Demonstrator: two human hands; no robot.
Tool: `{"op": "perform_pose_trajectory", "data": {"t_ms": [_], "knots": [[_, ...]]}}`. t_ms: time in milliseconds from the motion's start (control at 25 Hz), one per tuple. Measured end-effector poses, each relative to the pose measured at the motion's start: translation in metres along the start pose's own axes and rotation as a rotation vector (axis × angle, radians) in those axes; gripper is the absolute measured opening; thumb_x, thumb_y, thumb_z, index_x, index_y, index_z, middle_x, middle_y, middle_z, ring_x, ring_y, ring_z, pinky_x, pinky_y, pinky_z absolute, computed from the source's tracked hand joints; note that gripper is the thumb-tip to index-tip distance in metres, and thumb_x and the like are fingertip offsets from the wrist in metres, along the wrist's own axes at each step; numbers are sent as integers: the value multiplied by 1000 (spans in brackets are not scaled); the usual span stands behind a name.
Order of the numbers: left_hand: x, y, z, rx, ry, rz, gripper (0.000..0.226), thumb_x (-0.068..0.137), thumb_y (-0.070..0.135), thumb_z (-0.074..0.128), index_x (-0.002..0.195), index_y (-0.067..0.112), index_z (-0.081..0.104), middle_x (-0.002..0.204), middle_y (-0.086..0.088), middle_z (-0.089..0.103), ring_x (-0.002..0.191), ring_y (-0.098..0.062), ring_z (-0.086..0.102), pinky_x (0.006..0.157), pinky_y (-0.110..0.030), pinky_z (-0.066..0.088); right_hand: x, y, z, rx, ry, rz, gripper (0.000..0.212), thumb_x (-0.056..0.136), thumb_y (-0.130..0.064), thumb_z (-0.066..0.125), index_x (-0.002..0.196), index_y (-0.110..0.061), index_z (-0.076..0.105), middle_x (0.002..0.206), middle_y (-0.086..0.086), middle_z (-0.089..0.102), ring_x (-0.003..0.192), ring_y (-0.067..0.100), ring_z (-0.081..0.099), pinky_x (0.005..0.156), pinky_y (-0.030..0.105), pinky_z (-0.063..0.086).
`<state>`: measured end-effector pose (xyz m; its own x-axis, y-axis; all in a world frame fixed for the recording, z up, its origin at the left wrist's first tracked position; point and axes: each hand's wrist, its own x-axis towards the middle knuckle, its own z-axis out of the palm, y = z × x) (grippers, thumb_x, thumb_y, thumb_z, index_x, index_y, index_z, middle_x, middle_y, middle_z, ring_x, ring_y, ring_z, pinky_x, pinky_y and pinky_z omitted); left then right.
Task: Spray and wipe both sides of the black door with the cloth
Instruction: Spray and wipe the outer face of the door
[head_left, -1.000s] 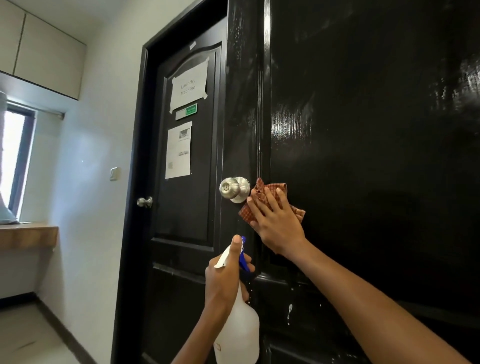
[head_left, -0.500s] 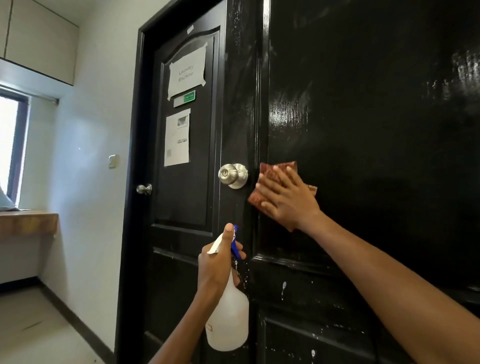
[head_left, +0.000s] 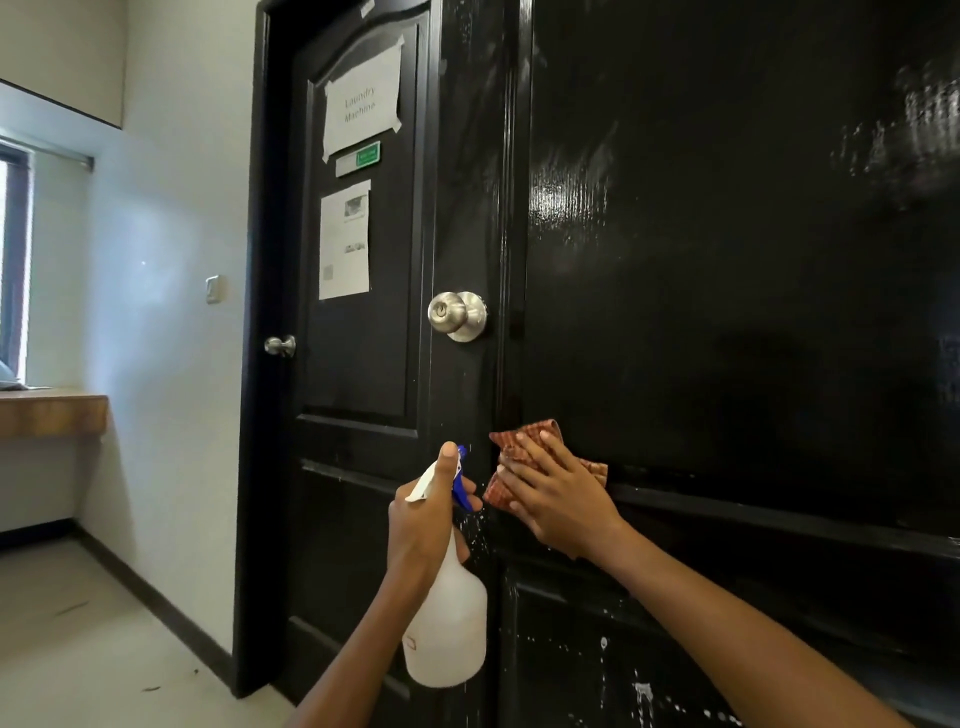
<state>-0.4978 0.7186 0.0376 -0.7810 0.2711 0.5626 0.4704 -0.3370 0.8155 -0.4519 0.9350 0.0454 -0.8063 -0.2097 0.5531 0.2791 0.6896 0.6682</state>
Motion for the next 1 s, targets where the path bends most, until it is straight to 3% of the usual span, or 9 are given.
{"op": "perform_pose_trajectory", "data": {"t_ms": [80,200,360,480,640,800,1000], "knots": [[-7,5,4,-16,-29,-10,57,93,57,46,85,7,72,74,-7,73,70,-18,71,74,-29,50,-19,6,1,-30,-14,-47,60,104,-54,40,156,-24,38,162,4,38,155,33,17,125,53,1],[-13,10,13,-26,-59,-7,60,90,59,46,85,5,71,75,-8,73,72,-16,72,74,-23,46,-47,26,-8,-67,13,19,61,106,-56,31,159,-27,30,166,1,26,157,32,9,126,52,-1],[-21,7,27,7,-96,-28,63,89,63,44,86,6,71,75,-7,74,76,-16,73,72,-21,44,-94,47,-20,-72,86,198,63,105,-54,29,161,-26,24,170,2,14,158,34,6,127,55,7],[-33,-3,43,26,-132,-66,66,86,67,43,85,7,72,75,-6,74,75,-19,72,71,-28,53,-141,60,-26,-91,125,299,64,104,-53,31,162,-26,24,171,4,13,158,35,6,126,57,9],[-50,-12,72,0,-222,-59,65,89,63,46,83,3,69,72,-11,72,65,-23,69,59,-22,54,-196,61,-26,-56,185,550,65,104,-50,33,162,-22,26,171,5,11,157,36,5,125,59,9],[-60,-7,95,-55,-272,-70,66,95,60,43,77,0,64,64,-14,64,52,-25,58,52,-27,52,-214,42,-19,6,223,756,69,103,-46,40,163,-18,21,172,7,8,157,38,4,125,60,5],[-64,-10,103,-14,-293,-114,70,94,64,41,84,1,70,76,-15,72,60,-22,66,63,-31,54,-218,33,-11,17,254,787,70,103,-46,43,163,-18,22,171,7,10,157,38,6,124,61,9]]}}
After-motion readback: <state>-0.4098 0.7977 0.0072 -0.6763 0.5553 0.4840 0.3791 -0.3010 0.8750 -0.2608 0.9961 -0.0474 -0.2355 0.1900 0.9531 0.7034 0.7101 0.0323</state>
